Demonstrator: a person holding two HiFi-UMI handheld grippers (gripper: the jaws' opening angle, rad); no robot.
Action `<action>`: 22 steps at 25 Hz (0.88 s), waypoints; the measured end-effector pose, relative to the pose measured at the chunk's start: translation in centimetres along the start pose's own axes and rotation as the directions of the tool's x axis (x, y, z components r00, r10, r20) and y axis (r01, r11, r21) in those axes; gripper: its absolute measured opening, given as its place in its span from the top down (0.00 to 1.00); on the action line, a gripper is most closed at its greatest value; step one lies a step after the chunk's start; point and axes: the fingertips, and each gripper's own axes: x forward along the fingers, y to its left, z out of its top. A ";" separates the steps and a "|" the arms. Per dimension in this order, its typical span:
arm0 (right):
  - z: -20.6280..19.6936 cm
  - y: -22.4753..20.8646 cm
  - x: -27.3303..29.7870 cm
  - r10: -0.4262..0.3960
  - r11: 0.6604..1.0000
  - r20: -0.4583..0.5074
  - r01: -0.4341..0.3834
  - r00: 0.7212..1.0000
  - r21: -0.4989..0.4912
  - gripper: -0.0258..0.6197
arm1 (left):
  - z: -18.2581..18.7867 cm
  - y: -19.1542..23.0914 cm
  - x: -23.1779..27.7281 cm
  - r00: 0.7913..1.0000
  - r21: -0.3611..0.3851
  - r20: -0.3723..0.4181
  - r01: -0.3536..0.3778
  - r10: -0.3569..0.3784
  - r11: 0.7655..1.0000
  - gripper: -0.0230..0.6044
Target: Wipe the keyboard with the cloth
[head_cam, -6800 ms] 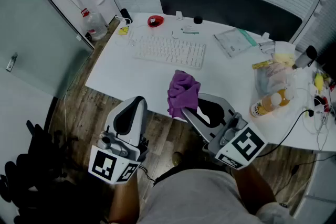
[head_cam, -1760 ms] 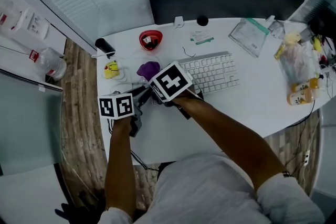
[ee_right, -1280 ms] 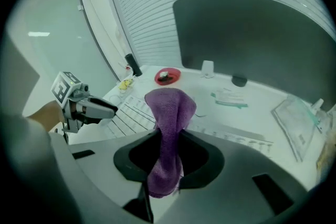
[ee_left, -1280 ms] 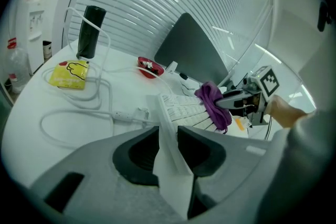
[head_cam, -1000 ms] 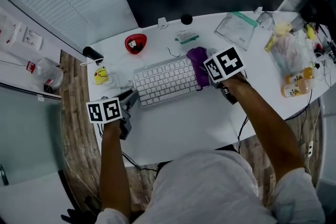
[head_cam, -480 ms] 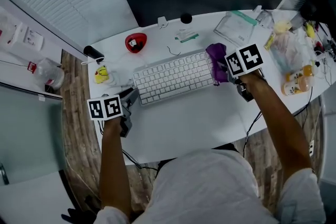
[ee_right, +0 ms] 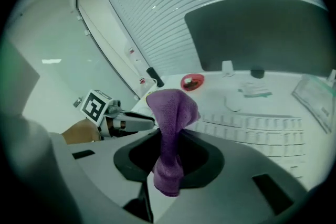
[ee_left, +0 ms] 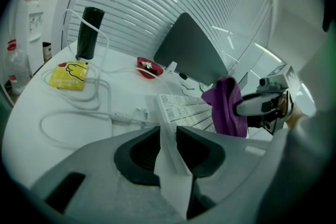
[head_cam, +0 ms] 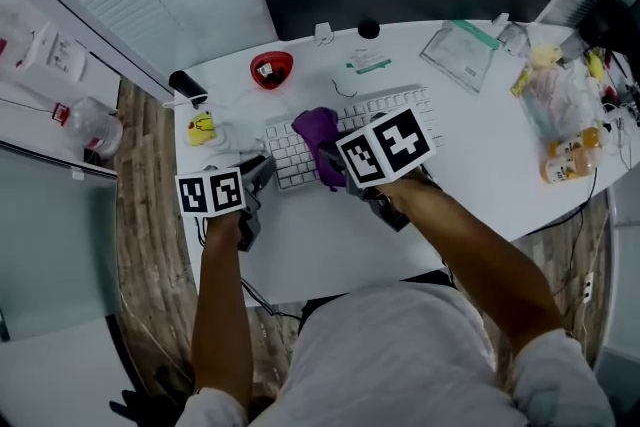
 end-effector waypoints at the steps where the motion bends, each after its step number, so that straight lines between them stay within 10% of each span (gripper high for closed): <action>1: 0.0 1.3 1.3 0.021 1.000 -0.007 -0.021 1.000 0.001 0.83 | 0.0 0.0 0.0 1.000 0.001 0.000 0.001 -0.001 1.000 0.79; 10: -0.4 4.2 7.0 0.037 0.999 -0.076 -0.039 0.996 -0.018 0.83 | -0.1 0.0 -0.1 1.000 -0.007 0.004 0.008 -0.008 1.000 0.79; 22: -3.2 -7.2 0.1 -0.103 0.995 -0.073 0.104 0.992 0.012 0.83 | -0.1 0.1 0.0 1.000 -0.003 -0.008 0.000 0.000 1.000 0.79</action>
